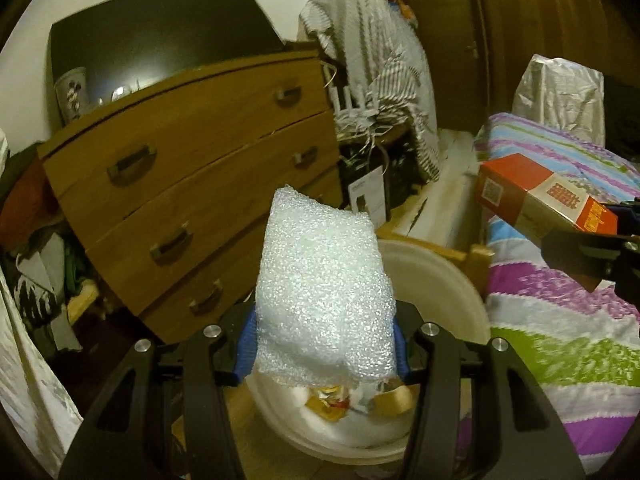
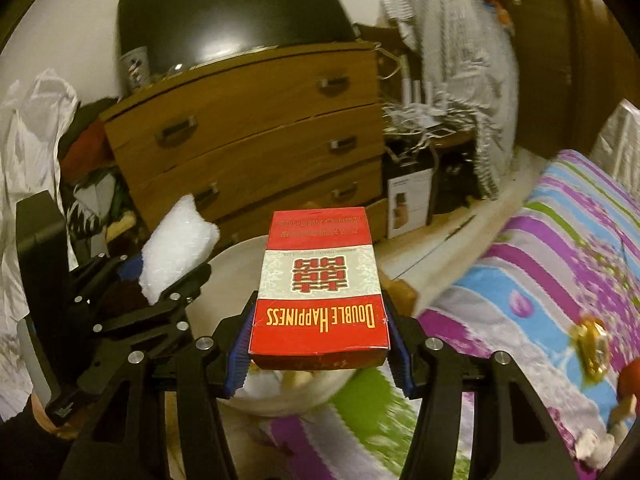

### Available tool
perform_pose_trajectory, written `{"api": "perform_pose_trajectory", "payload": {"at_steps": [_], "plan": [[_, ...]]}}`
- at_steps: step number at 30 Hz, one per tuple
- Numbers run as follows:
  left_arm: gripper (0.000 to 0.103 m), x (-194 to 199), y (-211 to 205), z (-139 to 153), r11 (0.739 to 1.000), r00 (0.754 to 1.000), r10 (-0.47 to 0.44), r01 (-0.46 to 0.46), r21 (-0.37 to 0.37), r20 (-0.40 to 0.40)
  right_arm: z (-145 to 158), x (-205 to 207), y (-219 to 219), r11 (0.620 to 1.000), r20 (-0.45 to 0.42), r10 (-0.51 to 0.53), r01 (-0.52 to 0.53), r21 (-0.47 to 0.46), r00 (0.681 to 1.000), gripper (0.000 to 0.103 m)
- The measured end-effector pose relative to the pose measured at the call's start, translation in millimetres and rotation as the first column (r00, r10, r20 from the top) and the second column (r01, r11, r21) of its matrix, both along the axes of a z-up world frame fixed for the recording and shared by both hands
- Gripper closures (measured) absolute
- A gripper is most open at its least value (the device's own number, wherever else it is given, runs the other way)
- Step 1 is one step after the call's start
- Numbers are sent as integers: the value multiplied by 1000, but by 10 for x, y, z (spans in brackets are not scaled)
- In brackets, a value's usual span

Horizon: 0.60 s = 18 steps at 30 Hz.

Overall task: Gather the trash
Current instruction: 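Carry the bubble-wrap bag and red box over the white bucket with both tools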

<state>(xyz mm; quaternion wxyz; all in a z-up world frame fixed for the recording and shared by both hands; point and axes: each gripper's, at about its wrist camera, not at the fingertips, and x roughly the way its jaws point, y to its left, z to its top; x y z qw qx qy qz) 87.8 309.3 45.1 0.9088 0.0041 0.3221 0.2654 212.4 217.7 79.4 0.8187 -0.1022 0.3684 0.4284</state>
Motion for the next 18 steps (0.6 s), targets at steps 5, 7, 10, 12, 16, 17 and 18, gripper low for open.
{"api": "perform_pose_trajectory", "payload": {"at_steps": [5, 7, 10, 12, 16, 17, 18], "plan": [[53, -33, 172, -128, 999, 1000, 10, -11, -45, -24, -78, -25, 367, 999, -9, 29, -30, -29, 1000, 46], [53, -31, 209, -174, 998, 1000, 10, -11, -54, -30, -113, -38, 440, 999, -10, 35, -35, -39, 999, 46], [53, -25, 256, -220, 998, 999, 13, -15, -67, -35, -157, -39, 520, 998, -12, 38, -38, -52, 999, 46], [53, -18, 303, -232, 997, 999, 14, -17, -76, -36, -182, -16, 522, 998, -14, 38, -39, -57, 999, 46], [53, -18, 340, -252, 996, 999, 11, -14, -85, -41, -225, 10, 527, 997, -26, 39, -40, -65, 999, 46], [53, -18, 346, -254, 996, 999, 10, -13, -85, -42, -231, 8, 547, 997, -27, 40, -42, -69, 999, 46], [53, -12, 376, -254, 996, 999, 9, -13, -86, -43, -240, 13, 537, 997, -27, 42, -43, -71, 999, 46]]}}
